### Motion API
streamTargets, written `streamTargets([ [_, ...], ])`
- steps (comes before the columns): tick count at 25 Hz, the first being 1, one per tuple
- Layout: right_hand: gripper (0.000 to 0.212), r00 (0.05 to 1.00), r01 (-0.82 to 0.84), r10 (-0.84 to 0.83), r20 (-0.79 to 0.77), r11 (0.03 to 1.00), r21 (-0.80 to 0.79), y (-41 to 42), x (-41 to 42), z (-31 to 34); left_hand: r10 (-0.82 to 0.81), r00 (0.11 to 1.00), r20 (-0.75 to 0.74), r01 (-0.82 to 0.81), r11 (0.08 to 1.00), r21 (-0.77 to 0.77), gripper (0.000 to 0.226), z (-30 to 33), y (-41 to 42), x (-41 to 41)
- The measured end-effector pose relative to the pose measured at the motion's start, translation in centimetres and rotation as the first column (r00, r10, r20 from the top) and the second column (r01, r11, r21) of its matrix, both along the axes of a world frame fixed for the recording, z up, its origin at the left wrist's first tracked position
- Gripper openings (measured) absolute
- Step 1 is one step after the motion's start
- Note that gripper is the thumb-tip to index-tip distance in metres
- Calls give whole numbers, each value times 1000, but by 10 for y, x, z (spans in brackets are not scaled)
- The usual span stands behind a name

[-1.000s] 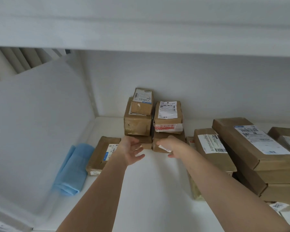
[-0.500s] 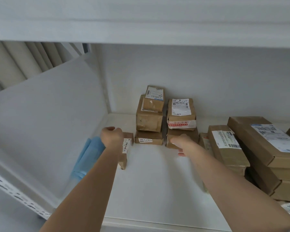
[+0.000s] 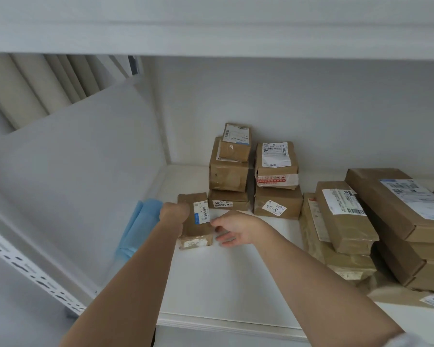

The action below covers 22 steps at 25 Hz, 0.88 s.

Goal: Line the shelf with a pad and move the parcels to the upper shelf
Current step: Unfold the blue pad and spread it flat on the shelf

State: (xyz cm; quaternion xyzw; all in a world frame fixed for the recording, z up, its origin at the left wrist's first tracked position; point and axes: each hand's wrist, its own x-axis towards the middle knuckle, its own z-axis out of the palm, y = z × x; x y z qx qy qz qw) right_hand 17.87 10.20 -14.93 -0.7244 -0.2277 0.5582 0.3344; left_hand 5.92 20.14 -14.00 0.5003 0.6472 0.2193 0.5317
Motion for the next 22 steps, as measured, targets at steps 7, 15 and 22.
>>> streamTargets([
  [7,42,996,-92,92,7,996,-13,-7,-10,11,56,981,188,-20,983,-184,6,-1,-9,-13],
  [15,56,995,16,8,-96,971,237,-4,-9,51,29,906,422,24,992,-120,10,50,-18,-20],
  [22,38,957,280,-285,-56,856,434,-22,25,97,-231,812,536,248,968,40,16,100,-46,19],
])
